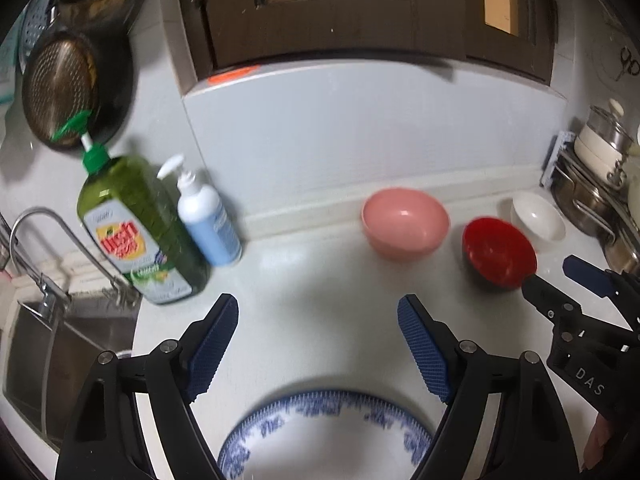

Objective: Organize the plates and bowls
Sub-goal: 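Move both tools toward the pink bowl by the backsplash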

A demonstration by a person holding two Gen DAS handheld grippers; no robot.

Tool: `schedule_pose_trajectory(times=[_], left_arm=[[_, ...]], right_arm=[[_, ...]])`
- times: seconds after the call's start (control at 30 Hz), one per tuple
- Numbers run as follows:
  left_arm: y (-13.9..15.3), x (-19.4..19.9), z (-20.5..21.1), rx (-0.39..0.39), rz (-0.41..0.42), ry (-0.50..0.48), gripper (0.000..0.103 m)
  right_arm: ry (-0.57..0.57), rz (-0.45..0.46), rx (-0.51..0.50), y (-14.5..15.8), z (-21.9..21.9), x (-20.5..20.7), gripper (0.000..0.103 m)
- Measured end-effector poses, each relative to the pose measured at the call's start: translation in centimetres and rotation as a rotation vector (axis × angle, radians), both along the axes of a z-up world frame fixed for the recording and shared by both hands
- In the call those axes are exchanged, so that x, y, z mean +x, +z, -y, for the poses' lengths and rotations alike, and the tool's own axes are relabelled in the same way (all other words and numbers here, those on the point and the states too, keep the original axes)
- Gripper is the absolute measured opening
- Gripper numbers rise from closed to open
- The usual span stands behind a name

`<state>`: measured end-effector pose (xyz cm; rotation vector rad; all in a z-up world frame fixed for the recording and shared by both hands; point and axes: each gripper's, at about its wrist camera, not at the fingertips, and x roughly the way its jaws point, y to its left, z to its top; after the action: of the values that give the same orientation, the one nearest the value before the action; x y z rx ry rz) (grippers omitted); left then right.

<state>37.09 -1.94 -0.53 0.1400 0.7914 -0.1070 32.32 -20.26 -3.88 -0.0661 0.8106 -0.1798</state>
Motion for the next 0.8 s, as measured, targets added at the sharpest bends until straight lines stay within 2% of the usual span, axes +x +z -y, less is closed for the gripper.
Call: schedule_pose_trajectory(times=[0.17,0.4,0.57,0.8], left_arm=[[0.8,3.0,0.7,-0.023,0.006,-0.007,0.08],[0.8,7.1,1.9,-0.003,0.007,-0.002,0.078],[-0.7,10.4,2.4,-0.018,-0.043,0.005,0.075],[-4.1,14.7,3.1,-0.041,-0.138,0.016,0.071]], right_arm=[[0.039,0.01,-0.003,1.1,0.9,3.5,0.06],[0.076,0.016,-0.056,1.4,1.5,8.2,0.06],[0.087,-0.034,-0.037,0.1,2.6,12.0,0.06],[0.082,-0.114,-0.017,-2.9,4.0,16.4,0.059]])
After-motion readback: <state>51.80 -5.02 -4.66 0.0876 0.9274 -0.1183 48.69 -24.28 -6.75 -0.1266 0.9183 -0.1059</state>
